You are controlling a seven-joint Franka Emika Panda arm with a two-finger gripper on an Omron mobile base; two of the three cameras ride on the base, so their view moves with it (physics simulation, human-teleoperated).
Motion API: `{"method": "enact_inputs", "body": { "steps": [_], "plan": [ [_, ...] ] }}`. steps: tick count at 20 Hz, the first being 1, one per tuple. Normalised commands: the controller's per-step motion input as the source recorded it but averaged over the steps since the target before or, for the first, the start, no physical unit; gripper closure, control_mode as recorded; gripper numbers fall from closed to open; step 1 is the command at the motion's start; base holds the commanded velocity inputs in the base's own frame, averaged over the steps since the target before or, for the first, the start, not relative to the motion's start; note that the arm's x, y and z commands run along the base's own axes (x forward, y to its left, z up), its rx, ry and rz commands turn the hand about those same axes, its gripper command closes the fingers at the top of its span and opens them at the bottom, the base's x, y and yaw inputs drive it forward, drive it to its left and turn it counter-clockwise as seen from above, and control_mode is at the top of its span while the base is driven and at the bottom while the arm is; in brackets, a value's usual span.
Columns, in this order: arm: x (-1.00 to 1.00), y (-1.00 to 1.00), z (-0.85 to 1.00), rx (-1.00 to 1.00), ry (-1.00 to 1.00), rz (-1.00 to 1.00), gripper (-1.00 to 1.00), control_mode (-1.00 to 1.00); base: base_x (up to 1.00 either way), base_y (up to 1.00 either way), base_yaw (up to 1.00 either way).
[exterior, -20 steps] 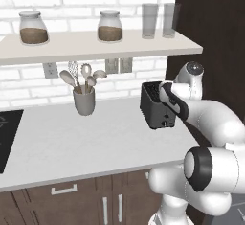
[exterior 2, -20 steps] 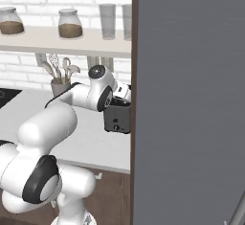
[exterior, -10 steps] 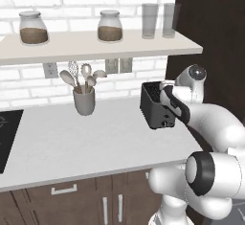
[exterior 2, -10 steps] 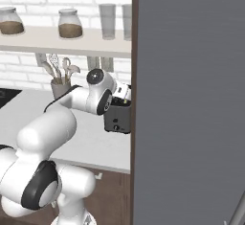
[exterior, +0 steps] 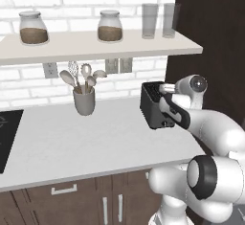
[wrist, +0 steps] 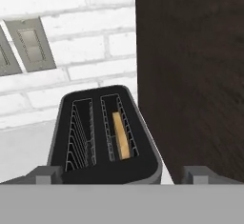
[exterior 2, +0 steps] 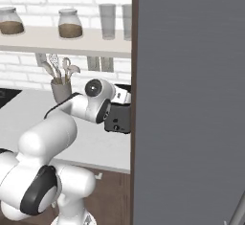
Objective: Start the toaster. Once the lever pops up, take the bread to the plate on the dining counter.
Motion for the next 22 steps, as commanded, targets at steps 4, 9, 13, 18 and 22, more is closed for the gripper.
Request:
{"method": "enact_inputs", "body": {
  "steps": [4, 9, 13, 18, 22],
  "plan": [
    [0.00, 0.00, 0.00, 0.00, -0.04, 0.00, -1.00, -1.00, 0.00, 0.00, 0.00],
    [0.00, 0.00, 0.00, 0.00, -0.01, 0.00, -1.00, -1.00, 0.00, 0.00, 0.00],
    [0.00, 0.00, 0.00, 0.00, 0.00, 0.00, -1.00, -1.00, 0.00, 0.00, 0.00],
    [0.00, 0.03, 0.00, 0.00, 0.00, 0.00, -1.00, -1.00, 0.00, 0.00, 0.00],
    [0.00, 0.05, 0.00, 0.00, 0.00, 0.00, -1.00, -1.00, 0.00, 0.00, 0.00]
  ]
}}
